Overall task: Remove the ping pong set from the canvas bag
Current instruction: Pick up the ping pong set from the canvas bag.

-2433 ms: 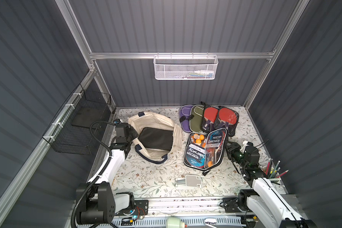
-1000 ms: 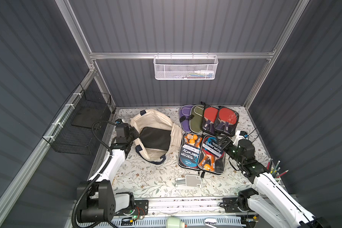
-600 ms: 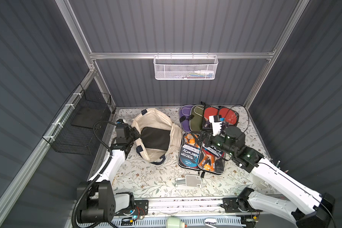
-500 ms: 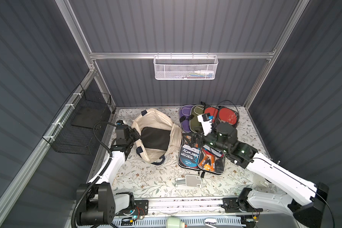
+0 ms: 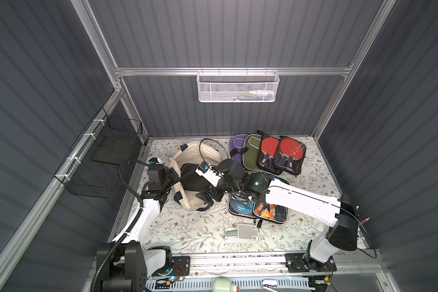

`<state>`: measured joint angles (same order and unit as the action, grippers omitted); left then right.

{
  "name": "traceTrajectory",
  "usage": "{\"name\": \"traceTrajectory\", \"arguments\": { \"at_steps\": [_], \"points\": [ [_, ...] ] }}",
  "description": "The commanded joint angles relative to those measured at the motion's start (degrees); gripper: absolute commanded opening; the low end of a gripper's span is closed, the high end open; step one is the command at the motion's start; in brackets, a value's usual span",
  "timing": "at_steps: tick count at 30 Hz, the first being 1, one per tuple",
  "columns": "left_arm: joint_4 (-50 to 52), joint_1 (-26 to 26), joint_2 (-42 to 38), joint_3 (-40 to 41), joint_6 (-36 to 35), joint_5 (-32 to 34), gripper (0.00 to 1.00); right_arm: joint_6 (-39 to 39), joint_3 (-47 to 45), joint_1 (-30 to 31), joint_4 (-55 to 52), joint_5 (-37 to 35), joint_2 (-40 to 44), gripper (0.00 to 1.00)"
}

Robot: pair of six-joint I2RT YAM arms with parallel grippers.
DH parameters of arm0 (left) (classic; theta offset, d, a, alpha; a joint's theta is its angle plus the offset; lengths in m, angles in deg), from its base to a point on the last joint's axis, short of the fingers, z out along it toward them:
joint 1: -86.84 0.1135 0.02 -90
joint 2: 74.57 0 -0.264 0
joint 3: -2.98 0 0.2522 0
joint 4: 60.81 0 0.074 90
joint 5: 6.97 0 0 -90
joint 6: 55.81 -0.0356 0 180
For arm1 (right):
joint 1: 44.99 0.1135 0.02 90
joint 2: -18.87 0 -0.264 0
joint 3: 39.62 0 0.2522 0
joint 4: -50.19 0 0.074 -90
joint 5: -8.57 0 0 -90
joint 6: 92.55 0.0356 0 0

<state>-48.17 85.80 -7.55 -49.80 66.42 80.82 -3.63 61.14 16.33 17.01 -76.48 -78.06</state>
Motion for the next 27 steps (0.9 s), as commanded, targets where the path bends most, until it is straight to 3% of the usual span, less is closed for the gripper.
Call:
{"name": "traceTrajectory", "arguments": {
  "at_steps": [1,9,16,27],
  "points": [
    [2.79,-0.02,-0.97,2.10,1.04,-0.68,0.00,-4.09,2.83,0.14,-1.95,-2.34,-3.70,0.99],
    [3.41,-0.02,-2.85,4.21,1.57,-0.28,0.00,-8.72,8.29,-0.28,1.13,-11.04,-14.21,0.99],
    [3.76,-0.02,-4.64,5.80,1.96,-0.33,0.00,-11.15,10.84,-1.24,4.69,-14.10,-21.60,0.99],
    [2.62,-0.02,-4.00,5.89,2.42,-0.68,0.00,-14.46,8.22,-1.51,9.91,-19.00,-26.22,0.99]
  ]
}}
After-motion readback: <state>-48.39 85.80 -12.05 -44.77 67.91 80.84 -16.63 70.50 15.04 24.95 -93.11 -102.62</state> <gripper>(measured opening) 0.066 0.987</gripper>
